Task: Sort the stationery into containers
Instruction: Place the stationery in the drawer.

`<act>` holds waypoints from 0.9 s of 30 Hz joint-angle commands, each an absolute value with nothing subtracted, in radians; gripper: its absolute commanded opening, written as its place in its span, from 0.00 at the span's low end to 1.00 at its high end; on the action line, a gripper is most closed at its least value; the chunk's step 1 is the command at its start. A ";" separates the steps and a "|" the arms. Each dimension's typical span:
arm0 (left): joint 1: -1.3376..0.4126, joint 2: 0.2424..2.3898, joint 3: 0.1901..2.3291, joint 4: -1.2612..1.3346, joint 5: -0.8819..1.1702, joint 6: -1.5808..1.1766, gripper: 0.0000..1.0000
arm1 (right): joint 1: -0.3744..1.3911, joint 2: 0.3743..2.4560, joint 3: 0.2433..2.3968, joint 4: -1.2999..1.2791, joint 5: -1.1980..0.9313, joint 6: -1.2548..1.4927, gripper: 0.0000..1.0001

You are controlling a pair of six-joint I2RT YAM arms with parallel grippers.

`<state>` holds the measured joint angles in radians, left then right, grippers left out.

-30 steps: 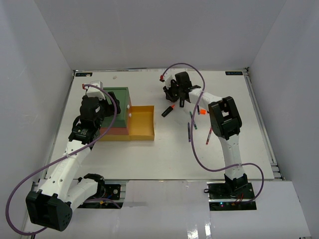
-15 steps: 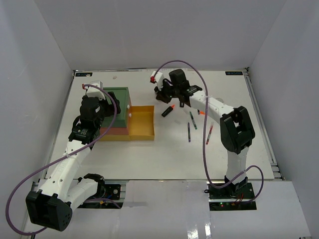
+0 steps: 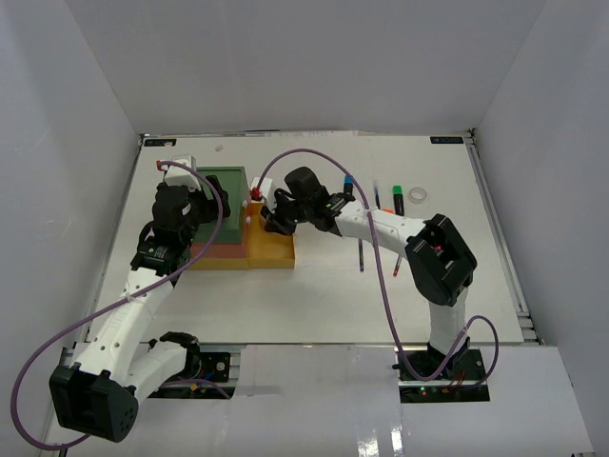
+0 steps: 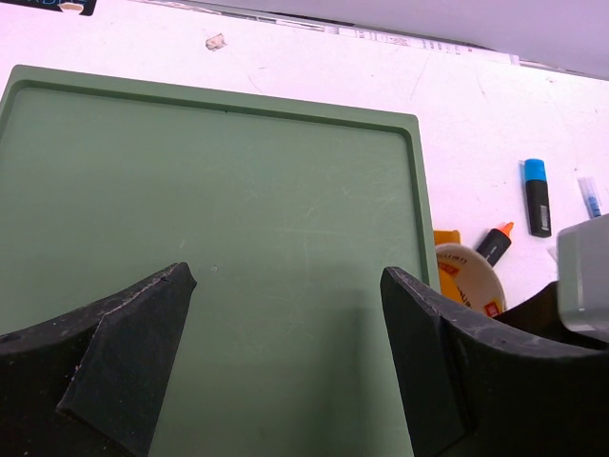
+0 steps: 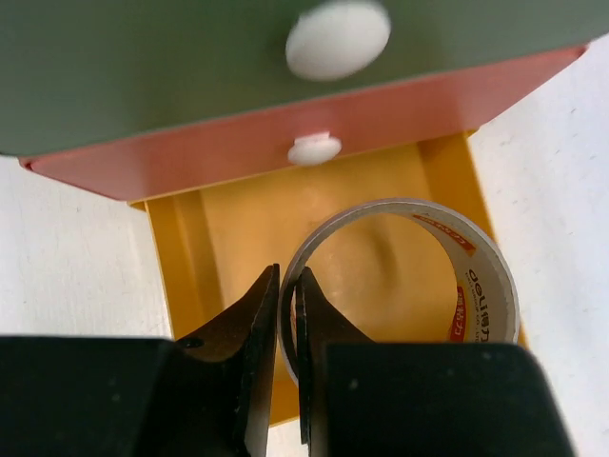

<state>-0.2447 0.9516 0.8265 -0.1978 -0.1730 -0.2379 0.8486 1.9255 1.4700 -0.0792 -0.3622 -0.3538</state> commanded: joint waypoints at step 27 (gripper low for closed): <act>-0.244 0.946 0.821 -0.265 -0.155 -0.261 0.91 | 0.896 1.815 1.339 -0.030 -0.166 -0.238 0.52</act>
<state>-0.2447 0.9508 0.8265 -0.1978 -0.1715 -0.2451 0.9051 1.9057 1.3426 -0.0116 -0.2703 -0.2462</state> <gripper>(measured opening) 0.914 0.523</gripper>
